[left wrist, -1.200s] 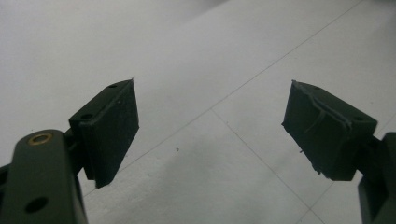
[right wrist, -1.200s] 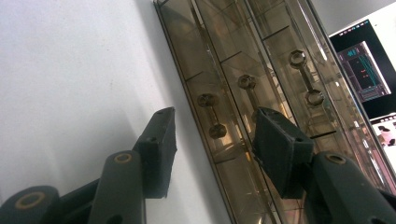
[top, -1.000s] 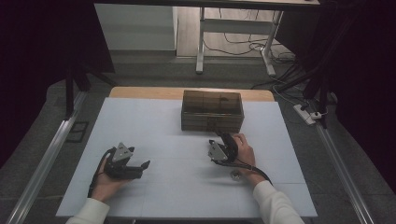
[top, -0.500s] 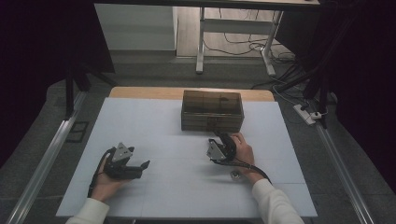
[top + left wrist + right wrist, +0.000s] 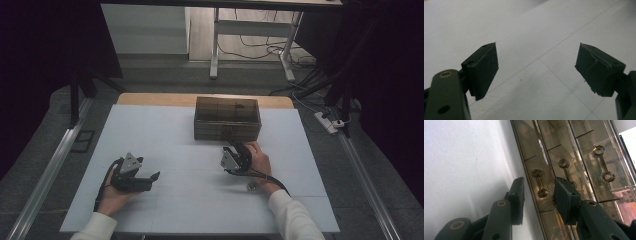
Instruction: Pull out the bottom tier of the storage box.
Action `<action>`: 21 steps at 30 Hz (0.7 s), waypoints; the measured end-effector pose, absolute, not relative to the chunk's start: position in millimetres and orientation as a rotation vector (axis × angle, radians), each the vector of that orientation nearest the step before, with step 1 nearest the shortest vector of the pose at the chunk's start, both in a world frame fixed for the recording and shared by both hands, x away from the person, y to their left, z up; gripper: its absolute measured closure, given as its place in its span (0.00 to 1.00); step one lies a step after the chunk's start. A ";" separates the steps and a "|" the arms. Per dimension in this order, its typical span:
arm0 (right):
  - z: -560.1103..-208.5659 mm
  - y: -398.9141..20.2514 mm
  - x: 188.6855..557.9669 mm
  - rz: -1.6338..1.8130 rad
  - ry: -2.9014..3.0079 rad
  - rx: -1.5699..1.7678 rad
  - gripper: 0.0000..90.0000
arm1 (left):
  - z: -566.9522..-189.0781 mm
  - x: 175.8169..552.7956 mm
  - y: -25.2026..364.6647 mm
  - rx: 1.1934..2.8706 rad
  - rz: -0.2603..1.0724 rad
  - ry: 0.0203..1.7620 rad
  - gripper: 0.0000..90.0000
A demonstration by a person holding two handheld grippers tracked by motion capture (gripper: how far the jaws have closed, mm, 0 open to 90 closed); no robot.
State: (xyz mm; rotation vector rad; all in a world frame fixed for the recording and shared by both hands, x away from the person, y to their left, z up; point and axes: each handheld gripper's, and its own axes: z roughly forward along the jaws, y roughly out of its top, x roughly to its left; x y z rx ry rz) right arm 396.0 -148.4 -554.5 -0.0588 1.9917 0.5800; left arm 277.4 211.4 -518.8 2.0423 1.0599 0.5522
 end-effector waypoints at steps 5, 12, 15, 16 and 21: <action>-556.1 -149.9 398.2 0.576 1.989 -0.051 0.67 | -518.7 277.4 211.8 2.038 0.555 1.065 0.20; -559.1 -152.3 402.3 0.590 1.982 -0.034 0.68 | -519.2 278.2 213.0 2.039 0.557 1.069 0.20; -559.3 -153.0 403.9 0.592 1.983 -0.027 0.68 | -519.1 278.1 213.3 2.039 0.558 1.070 0.20; -559.3 -153.0 403.8 0.586 1.984 -0.023 0.68 | -519.1 277.9 213.1 2.039 0.560 1.069 0.20; -560.4 -152.3 405.4 0.599 1.969 -0.037 0.68 | -519.3 277.7 212.3 2.046 0.560 1.068 0.20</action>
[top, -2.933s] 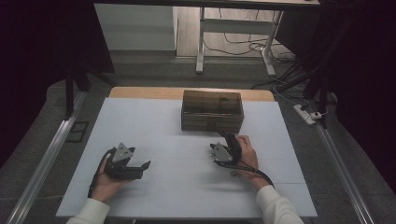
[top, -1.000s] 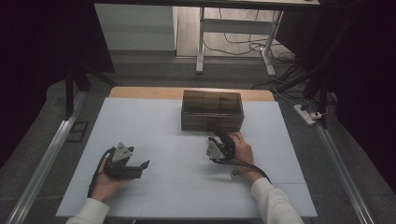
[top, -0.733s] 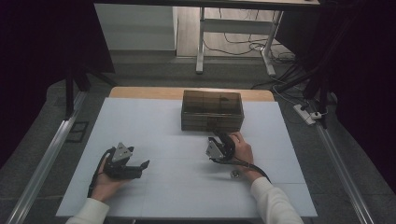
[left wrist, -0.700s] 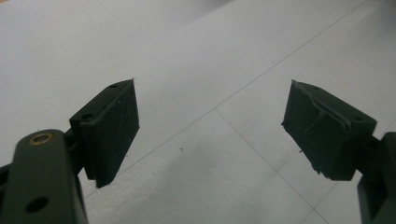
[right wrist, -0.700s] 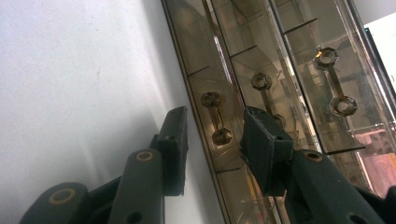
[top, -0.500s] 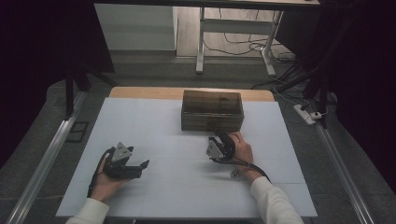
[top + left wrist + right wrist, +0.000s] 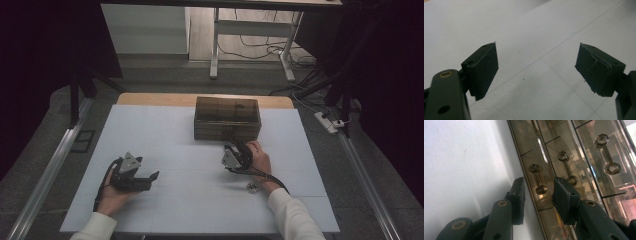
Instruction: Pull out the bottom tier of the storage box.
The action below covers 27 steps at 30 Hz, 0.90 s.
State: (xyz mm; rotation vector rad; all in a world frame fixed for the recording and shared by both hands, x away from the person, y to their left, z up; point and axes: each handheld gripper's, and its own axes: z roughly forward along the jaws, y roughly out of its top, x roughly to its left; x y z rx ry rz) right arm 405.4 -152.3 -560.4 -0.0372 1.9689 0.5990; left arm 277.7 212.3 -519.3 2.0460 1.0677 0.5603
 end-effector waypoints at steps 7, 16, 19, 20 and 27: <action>-562.9 -152.7 408.2 0.596 1.973 -0.053 0.68 | -519.3 277.4 212.6 2.049 0.565 1.066 0.20; -563.7 -151.9 411.1 0.599 1.957 -0.078 0.70 | -519.5 277.6 213.0 2.051 0.568 1.069 0.20; -563.9 -151.9 412.1 0.598 1.954 -0.085 0.70 | -519.7 277.8 213.1 2.053 0.569 1.069 0.20; -563.9 -152.0 412.7 0.597 1.952 -0.089 0.70 | -519.6 277.7 213.0 2.054 0.570 1.070 0.20; -565.0 -153.9 414.5 0.592 1.941 -0.139 0.73 | -519.7 277.7 213.8 2.056 0.574 1.072 0.20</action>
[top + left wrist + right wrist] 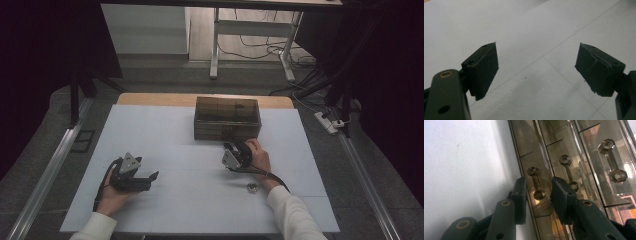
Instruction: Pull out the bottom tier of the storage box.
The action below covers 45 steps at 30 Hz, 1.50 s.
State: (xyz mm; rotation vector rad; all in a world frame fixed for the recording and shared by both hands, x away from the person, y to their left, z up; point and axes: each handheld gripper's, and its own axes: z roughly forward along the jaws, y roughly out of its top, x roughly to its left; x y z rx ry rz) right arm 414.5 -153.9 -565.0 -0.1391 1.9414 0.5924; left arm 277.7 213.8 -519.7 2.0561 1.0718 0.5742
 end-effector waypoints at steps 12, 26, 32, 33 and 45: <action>-566.5 -155.5 417.0 0.595 1.941 -0.180 0.79 | -519.8 277.4 214.1 2.059 0.578 1.073 0.20; -567.0 -160.5 419.9 0.614 1.928 -0.227 0.85 | -520.2 277.5 213.5 2.066 0.579 1.074 0.21; -567.6 -160.5 420.3 0.608 1.915 -0.251 0.86 | -520.3 277.5 213.9 2.065 0.580 1.077 0.21; -568.1 -160.4 420.5 0.610 1.910 -0.253 0.86 | -520.4 277.5 213.9 2.065 0.580 1.077 0.21; -568.8 -162.3 421.5 0.616 1.903 -0.284 0.87 | -520.2 277.4 214.1 2.063 0.585 1.079 0.21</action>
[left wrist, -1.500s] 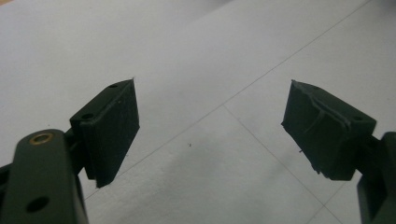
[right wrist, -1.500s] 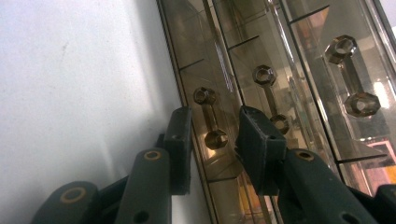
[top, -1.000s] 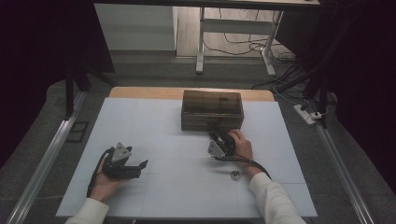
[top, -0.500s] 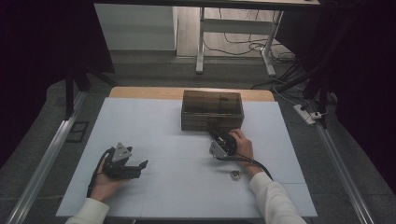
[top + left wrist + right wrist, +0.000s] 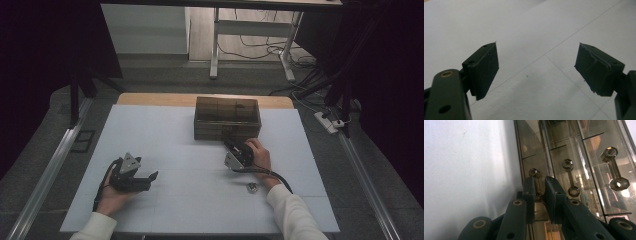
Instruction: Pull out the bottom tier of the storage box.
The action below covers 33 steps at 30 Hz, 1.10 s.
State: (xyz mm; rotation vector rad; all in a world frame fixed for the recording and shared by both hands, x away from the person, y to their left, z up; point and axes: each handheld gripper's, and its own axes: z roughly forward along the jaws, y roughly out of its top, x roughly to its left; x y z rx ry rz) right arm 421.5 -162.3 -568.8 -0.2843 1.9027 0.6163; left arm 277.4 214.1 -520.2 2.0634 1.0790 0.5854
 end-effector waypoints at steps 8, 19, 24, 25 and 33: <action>-569.2 -164.1 422.1 0.627 1.899 -0.295 0.88 | -520.3 277.4 214.2 2.063 0.587 1.080 0.21; -570.0 -165.1 419.8 0.620 1.882 -0.314 0.89 | -520.1 277.0 215.5 2.057 0.594 1.082 0.21; -570.9 -165.2 419.3 0.627 1.878 -0.320 0.89 | -520.1 276.9 215.8 2.056 0.597 1.083 0.21; -570.7 -165.1 418.8 0.623 1.878 -0.322 0.89 | -520.1 276.9 215.8 2.055 0.599 1.084 0.21; -571.4 -165.1 416.9 0.641 1.859 -0.336 0.89 | -519.9 277.1 217.0 2.049 0.604 1.087 0.21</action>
